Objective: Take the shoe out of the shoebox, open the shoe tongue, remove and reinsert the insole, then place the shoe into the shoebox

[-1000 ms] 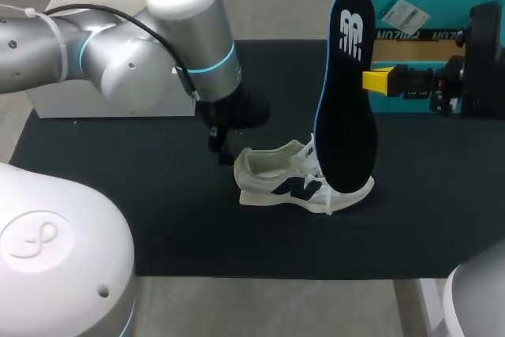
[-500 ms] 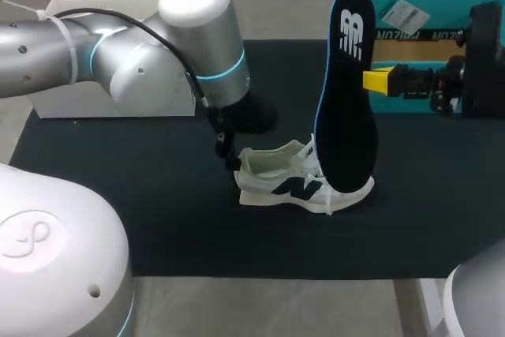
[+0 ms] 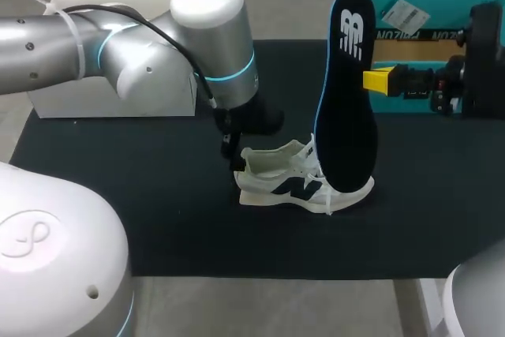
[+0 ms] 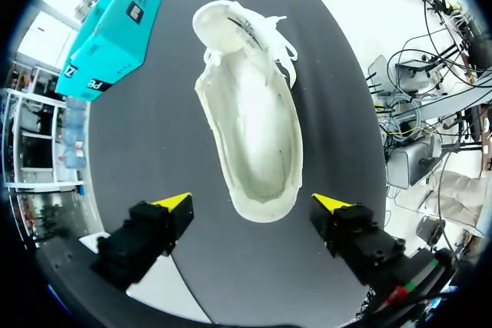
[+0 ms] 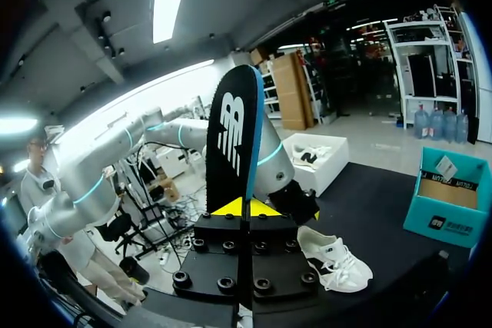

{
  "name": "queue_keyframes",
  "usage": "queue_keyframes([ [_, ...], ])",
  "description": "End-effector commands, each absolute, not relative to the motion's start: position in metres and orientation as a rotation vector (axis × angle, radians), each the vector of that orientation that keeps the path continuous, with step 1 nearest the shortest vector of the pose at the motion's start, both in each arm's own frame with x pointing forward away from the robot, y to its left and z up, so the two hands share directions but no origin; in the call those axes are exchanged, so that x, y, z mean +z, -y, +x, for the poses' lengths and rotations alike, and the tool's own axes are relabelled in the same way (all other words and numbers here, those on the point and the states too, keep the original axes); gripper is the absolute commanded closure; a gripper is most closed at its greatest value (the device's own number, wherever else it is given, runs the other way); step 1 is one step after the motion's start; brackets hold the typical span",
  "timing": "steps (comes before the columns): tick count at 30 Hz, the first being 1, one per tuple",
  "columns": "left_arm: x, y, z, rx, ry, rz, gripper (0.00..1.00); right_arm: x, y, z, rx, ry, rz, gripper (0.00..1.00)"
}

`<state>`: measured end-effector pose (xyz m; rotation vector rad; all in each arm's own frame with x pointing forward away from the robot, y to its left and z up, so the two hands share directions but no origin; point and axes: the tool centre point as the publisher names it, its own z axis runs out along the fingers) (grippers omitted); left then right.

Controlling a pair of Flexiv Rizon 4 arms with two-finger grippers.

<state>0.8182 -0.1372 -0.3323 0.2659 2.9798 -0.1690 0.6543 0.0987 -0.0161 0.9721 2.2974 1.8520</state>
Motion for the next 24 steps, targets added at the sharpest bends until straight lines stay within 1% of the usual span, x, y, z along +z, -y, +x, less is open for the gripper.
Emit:
queue_keyframes([
  [1, -0.3331, 0.1376, 0.8185, -0.166, -2.979, 0.267, 0.00, -0.0185, -0.1001, 0.6419, 1.712, -2.187, 1.082, 1.00],
  [23, -0.3331, 0.1376, 0.8185, -0.166, -2.979, 0.267, 0.00, -0.0185, -0.1001, 0.6419, 1.712, -2.187, 1.082, 1.00],
  [24, -0.3336, 0.1387, 0.8200, -0.209, -2.999, 0.235, 0.00, -0.0185, -0.1001, 0.6419, 1.712, -2.187, 1.082, 1.00],
])
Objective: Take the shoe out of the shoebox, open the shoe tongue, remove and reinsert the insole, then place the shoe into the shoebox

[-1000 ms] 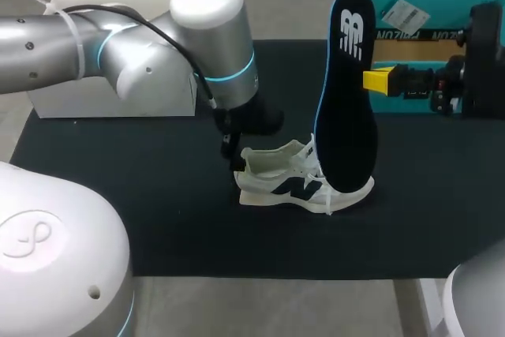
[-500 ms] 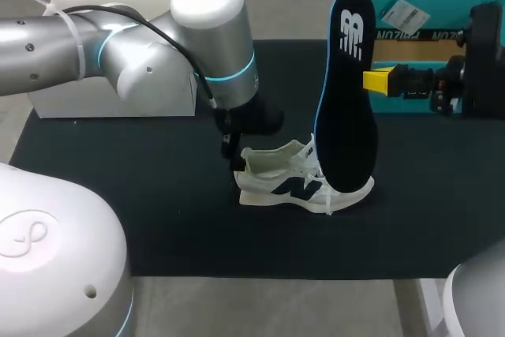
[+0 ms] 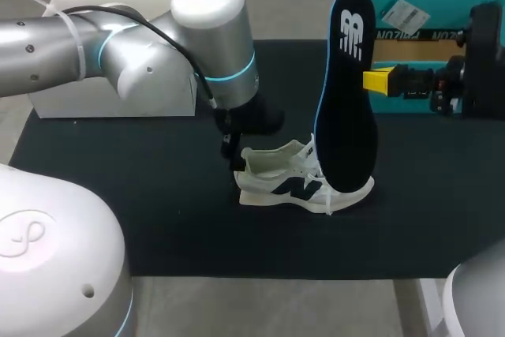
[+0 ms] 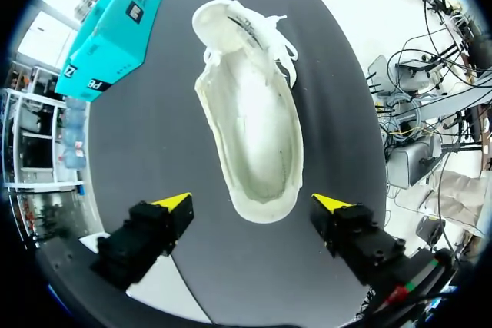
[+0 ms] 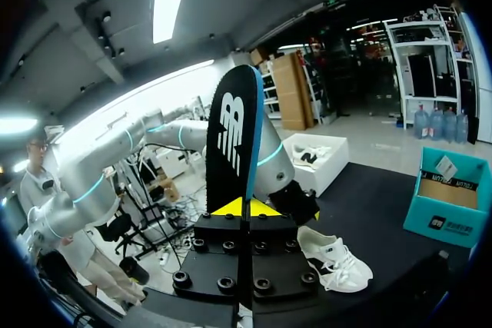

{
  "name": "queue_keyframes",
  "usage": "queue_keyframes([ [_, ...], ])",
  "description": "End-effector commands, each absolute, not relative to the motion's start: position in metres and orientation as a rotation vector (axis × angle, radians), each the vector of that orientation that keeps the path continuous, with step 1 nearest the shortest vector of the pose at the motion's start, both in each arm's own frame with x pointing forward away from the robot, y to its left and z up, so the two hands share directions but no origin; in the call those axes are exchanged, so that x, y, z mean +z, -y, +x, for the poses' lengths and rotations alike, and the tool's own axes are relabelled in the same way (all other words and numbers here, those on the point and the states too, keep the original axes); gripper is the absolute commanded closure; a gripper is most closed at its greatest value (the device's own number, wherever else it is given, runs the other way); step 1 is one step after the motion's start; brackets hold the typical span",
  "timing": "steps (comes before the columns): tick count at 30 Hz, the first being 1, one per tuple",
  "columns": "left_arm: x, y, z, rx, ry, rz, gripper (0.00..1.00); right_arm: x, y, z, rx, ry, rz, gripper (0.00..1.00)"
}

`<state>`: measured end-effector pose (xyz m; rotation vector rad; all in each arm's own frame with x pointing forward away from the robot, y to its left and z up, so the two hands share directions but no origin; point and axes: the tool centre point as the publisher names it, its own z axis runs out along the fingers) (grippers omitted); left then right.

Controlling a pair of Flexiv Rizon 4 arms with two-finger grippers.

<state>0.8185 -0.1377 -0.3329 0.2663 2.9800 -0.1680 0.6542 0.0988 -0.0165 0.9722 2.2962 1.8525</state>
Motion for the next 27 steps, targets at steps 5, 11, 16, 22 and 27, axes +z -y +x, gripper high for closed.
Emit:
queue_keyframes([
  [5, -0.331, 0.152, 0.822, -0.264, -3.013, 0.216, 0.00, -0.019, -0.100, 0.642, 1.712, -2.187, 1.082, 1.00],
  [11, -0.327, 0.174, 0.823, -0.283, -2.995, 0.252, 0.00, -0.019, -0.100, 0.642, 1.712, -2.187, 1.082, 1.00],
  [16, -0.334, 0.198, 0.828, -0.305, -2.973, 0.247, 0.00, -0.019, -0.100, 0.642, 1.712, -2.187, 1.082, 1.00],
  [22, -0.347, 0.222, 0.839, -0.327, -2.975, 0.184, 0.00, -0.019, -0.100, 0.642, 1.712, -2.187, 1.082, 1.00],
  [27, -0.355, 0.228, 0.845, -0.334, -2.997, 0.156, 0.00, -0.019, -0.100, 0.642, 1.712, -2.187, 1.082, 1.00],
])
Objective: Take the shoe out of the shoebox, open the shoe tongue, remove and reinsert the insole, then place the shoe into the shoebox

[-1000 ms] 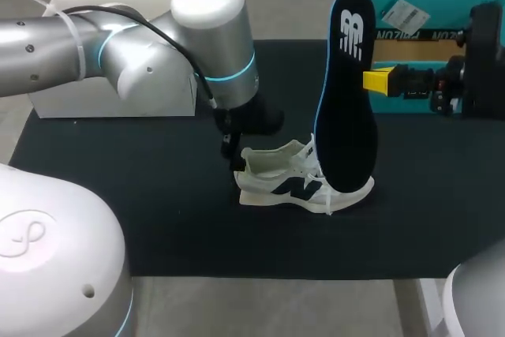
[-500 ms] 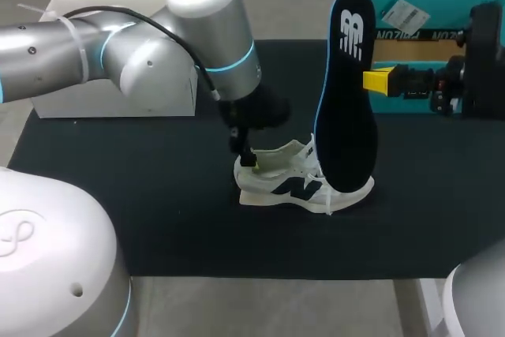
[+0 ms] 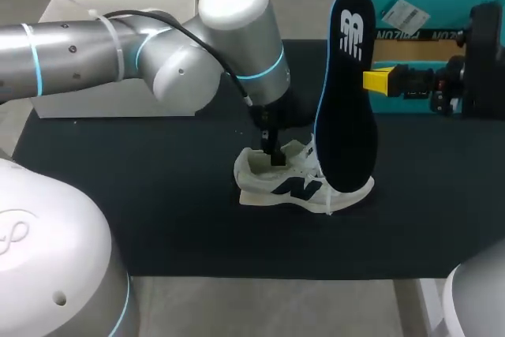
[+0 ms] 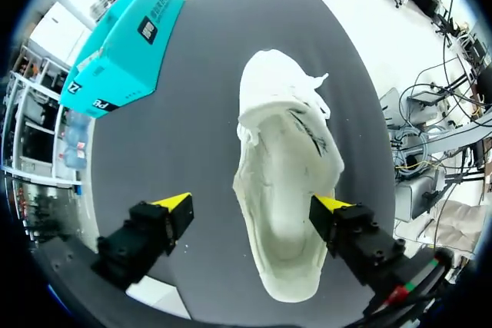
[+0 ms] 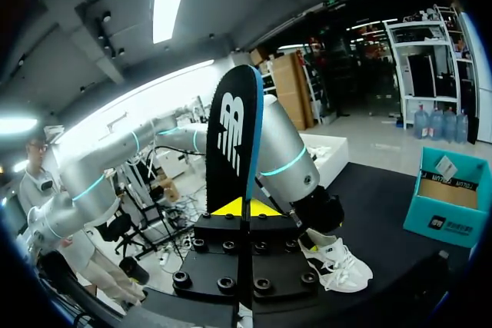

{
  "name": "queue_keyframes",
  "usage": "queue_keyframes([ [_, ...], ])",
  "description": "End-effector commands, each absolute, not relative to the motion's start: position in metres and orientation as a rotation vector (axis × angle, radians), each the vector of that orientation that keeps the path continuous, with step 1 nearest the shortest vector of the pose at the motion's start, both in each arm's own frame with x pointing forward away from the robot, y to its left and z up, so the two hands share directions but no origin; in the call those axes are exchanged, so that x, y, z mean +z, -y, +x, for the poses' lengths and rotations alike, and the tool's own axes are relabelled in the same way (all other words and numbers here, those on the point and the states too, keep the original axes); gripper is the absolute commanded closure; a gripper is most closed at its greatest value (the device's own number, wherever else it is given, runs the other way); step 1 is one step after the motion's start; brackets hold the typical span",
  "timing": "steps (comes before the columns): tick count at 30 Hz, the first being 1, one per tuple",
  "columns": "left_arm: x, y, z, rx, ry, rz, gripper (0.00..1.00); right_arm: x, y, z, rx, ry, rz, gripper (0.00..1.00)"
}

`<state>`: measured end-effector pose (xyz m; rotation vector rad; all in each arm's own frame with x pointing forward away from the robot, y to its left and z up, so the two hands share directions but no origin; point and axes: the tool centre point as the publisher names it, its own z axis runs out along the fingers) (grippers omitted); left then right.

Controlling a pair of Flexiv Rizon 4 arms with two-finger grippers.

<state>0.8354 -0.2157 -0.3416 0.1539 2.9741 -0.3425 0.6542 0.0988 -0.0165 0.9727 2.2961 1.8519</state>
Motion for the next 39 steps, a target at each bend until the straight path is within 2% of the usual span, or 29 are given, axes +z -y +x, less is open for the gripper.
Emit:
queue_keyframes([
  [1, -0.357, 0.228, 0.846, -0.329, -3.000, 0.159, 0.00, -0.019, -0.100, 0.642, 1.712, -2.187, 1.082, 1.00],
  [10, -0.369, 0.225, 0.861, -0.343, -3.054, 0.126, 0.00, -0.019, -0.100, 0.642, 1.712, -2.187, 1.082, 1.00],
  [21, -0.361, 0.214, 0.864, -0.309, -3.068, 0.190, 0.00, -0.019, -0.100, 0.642, 1.712, -2.187, 1.082, 1.00],
  [34, -0.381, 0.248, 0.869, -0.265, -3.082, 0.282, 0.00, -0.019, -0.100, 0.642, 1.712, -2.187, 1.082, 1.00],
  [37, -0.384, 0.252, 0.868, -0.256, -3.085, 0.302, 0.18, -0.019, -0.100, 0.642, 1.712, -2.187, 1.082, 1.00],
  [39, -0.385, 0.252, 0.869, -0.256, -3.086, 0.304, 0.23, -0.019, -0.100, 0.642, 1.712, -2.187, 1.082, 1.00],
])
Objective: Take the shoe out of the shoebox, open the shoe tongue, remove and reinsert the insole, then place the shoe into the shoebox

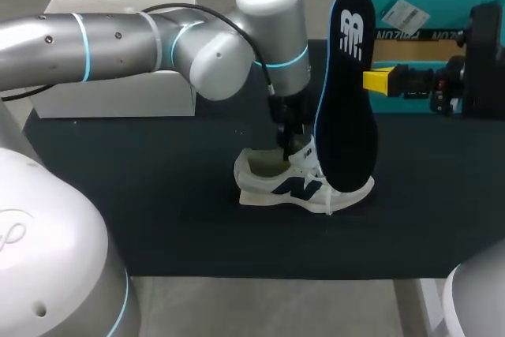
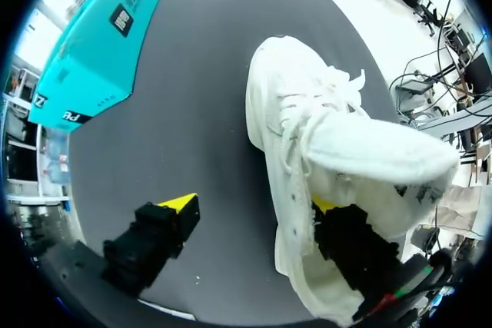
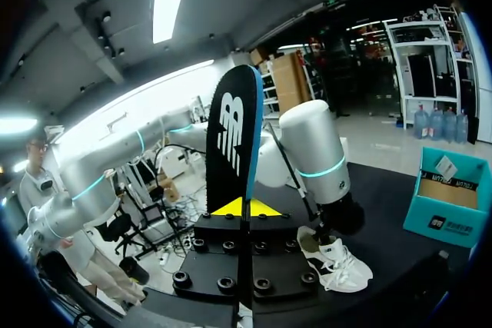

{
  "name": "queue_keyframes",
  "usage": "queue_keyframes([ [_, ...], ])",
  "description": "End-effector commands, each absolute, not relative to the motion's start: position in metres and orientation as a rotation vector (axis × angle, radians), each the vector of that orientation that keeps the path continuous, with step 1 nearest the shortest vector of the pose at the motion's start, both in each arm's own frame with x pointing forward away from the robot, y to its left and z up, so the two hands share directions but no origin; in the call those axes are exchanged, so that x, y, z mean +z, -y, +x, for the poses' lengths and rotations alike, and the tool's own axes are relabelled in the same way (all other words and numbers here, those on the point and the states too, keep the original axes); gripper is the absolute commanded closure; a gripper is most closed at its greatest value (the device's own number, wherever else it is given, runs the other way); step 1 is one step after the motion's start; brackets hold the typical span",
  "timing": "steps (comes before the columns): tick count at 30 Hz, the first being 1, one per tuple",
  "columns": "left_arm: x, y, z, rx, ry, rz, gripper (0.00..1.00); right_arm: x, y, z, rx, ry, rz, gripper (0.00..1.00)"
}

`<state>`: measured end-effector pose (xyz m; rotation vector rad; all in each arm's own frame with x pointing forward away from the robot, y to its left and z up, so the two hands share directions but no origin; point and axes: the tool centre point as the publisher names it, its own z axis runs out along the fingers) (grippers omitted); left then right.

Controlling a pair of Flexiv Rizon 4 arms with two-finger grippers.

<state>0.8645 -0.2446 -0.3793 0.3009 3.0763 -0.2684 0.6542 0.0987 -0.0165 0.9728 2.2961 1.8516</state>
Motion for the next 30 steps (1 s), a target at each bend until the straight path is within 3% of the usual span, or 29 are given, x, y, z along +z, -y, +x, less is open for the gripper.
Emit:
queue_keyframes([
  [1, -0.386, 0.252, 0.869, -0.254, -3.087, 0.304, 0.25, -0.019, -0.100, 0.642, 1.712, -2.187, 1.082, 1.00],
  [2, -0.387, 0.251, 0.869, -0.254, -3.091, 0.303, 0.29, -0.019, -0.100, 0.642, 1.712, -2.187, 1.082, 1.00],
  [3, -0.388, 0.250, 0.869, -0.255, -3.095, 0.300, 0.62, -0.019, -0.100, 0.642, 1.712, -2.187, 1.082, 1.00],
  [5, -0.389, 0.246, 0.868, -0.254, -3.103, 0.293, 1.00, -0.019, -0.100, 0.642, 1.712, -2.187, 1.082, 1.00],
  [30, -0.374, 0.242, 0.860, -0.271, -3.050, 0.335, 1.00, -0.019, -0.100, 0.642, 1.712, -2.187, 1.082, 1.00],
])
